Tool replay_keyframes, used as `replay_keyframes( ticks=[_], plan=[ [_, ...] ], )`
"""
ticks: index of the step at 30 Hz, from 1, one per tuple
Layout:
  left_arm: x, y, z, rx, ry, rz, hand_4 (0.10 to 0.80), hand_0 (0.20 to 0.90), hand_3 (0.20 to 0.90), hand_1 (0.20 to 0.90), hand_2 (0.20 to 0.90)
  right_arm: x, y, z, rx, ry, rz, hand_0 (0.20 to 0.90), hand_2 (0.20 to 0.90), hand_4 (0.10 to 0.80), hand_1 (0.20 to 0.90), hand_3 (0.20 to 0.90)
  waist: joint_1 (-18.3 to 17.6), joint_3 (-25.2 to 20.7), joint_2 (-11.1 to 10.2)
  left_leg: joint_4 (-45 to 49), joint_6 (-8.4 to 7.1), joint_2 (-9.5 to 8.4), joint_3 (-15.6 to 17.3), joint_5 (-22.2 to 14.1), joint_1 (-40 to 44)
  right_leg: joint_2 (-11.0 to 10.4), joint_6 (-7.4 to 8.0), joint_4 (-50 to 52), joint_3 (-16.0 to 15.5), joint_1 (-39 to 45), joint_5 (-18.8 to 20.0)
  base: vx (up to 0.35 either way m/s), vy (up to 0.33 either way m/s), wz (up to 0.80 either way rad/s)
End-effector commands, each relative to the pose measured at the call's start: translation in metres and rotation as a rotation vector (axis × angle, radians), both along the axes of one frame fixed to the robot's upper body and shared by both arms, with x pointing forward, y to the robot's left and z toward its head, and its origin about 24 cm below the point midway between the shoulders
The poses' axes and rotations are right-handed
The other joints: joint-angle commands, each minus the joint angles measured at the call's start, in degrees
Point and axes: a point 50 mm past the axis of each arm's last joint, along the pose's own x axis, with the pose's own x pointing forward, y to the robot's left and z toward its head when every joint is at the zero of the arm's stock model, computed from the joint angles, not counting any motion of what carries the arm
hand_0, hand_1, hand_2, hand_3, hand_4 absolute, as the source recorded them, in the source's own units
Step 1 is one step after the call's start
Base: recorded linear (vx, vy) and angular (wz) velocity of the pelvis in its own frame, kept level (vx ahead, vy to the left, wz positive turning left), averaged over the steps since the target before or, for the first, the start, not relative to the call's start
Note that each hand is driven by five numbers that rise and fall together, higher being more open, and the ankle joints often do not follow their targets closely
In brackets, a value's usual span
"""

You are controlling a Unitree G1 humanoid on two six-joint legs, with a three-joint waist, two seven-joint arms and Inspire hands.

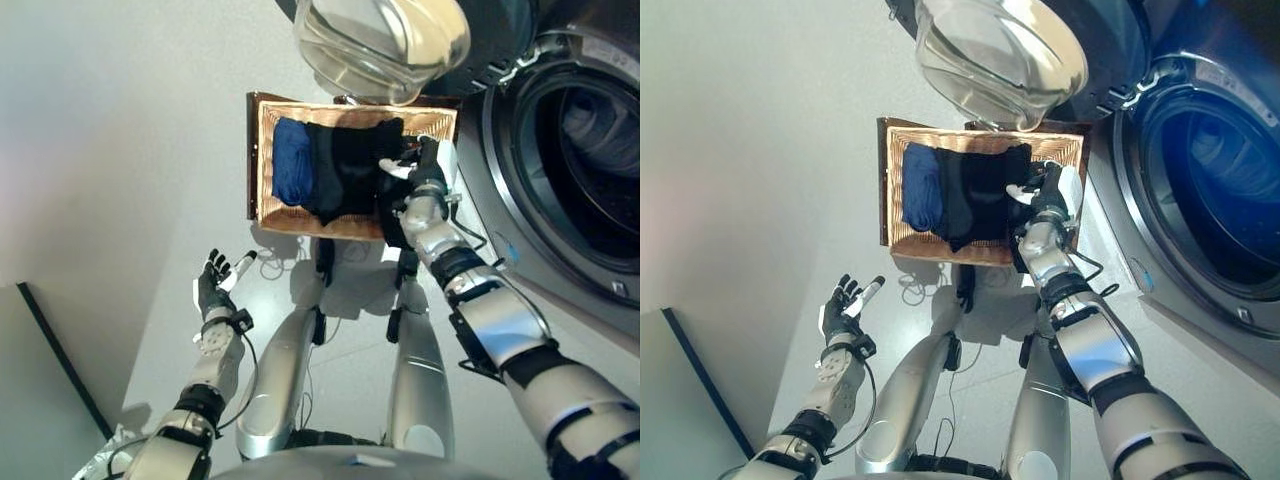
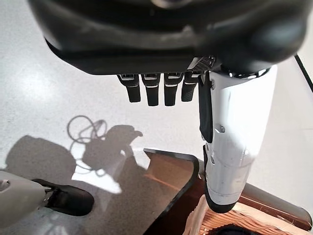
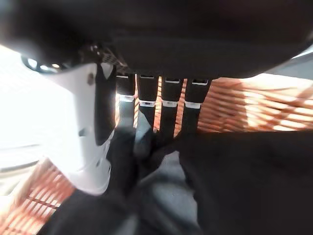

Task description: Pick up the clothes and place them into the washing machine

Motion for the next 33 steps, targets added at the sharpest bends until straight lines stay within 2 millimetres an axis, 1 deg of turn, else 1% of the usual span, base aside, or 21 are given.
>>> replay_keyframes(
  ticks=[1, 8, 16, 23, 26, 28, 33],
  plan=[
    [-0.006, 0.032, 0.009, 0.067, -0.057, 0.066, 0.8, 0.9, 0.9, 0.9, 0.9, 0.009, 0.06, 0.046, 0.002, -0.159, 0.22, 0.2, 0.2, 0.3, 0.2, 0.2, 2.92, -0.29, 1.7, 2.21, -4.58, -1.08, 1.32, -0.67, -2.92, 0.63, 0.02, 6.0, 2.07, -2.38, -3.95, 0.0, 0.0, 0.0],
    [-0.006, 0.032, 0.009, 0.062, -0.055, 0.075, 0.8, 0.9, 0.9, 0.9, 0.9, 0.01, 0.056, 0.051, -0.006, -0.177, 0.19, 0.2, 0.2, 0.3, 0.2, 0.2, 2.86, -0.29, 1.61, 2.38, -4.53, -1.15, 1.56, -0.75, -2.92, 0.71, 0.02, 6.03, 2.01, -2.39, -4.0, 0.0, 0.0, 0.0],
    [-0.005, 0.032, 0.009, 0.068, -0.055, 0.077, 0.8, 0.9, 0.9, 0.9, 0.9, 0.01, 0.05, 0.052, -0.002, -0.189, 0.159, 0.2, 0.2, 0.3, 0.2, 0.2, 2.63, -0.29, 1.48, 2.42, -4.43, -1.21, 1.76, -1.07, -1.71, 0.65, 0.14, 5.82, 2.23, -1.14, -3.96, 0.0, 0.0, 0.0],
    [-0.005, 0.032, 0.008, 0.066, -0.045, 0.091, 0.8, 0.9, 0.9, 0.9, 0.9, 0.004, 0.046, 0.054, 0.054, -0.254, 0.161, 0.2, 0.2, 0.3, 0.2, 0.2, 1.87, -0.29, 0.57, 2.56, -4.27, -1.06, 1.97, -1.57, 0.04, 0.71, 0.14, 5.91, 2.41, 0.58, -4.31, 0.0, 0.0, 0.0],
    [-0.006, 0.033, 0.006, 0.067, -0.033, 0.098, 0.8, 0.9, 0.9, 0.9, 0.9, 0.001, 0.047, 0.053, 0.094, -0.279, 0.175, 0.2, 0.2, 0.3, 0.2, 0.2, 1.56, -0.29, 0.14, 2.64, -4.25, -1.0, 2.16, -1.82, 0.94, 0.79, 0.12, 5.96, 2.46, 1.55, -4.58, 0.0, 0.0, 0.0],
    [-0.007, 0.033, 0.004, 0.064, -0.022, 0.103, 0.8, 0.9, 0.9, 0.9, 0.9, -0.001, 0.043, 0.048, 0.134, -0.283, 0.168, 0.2, 0.2, 0.3, 0.2, 0.2, 1.3, -0.29, -0.2, 2.73, -4.22, -0.96, 2.23, -2.04, 1.69, 0.71, 0.13, 5.93, 2.35, 2.42, -4.69, 0.021, -0.014, -0.04],
    [-0.009, 0.034, -0.001, 0.059, 0.007, 0.111, 0.8, 0.9, 0.9, 0.9, 0.9, -0.005, 0.04, 0.049, 0.215, -0.315, 0.18, 0.2, 0.2, 0.3, 0.2, 0.2, 0.84, -0.29, -0.89, 2.87, -4.07, -0.92, 2.24, -2.53, 3.02, 0.75, 0.15, 5.9, 2.4, 3.67, -4.83, 0.0, 0.0, 0.0]
  ],
)
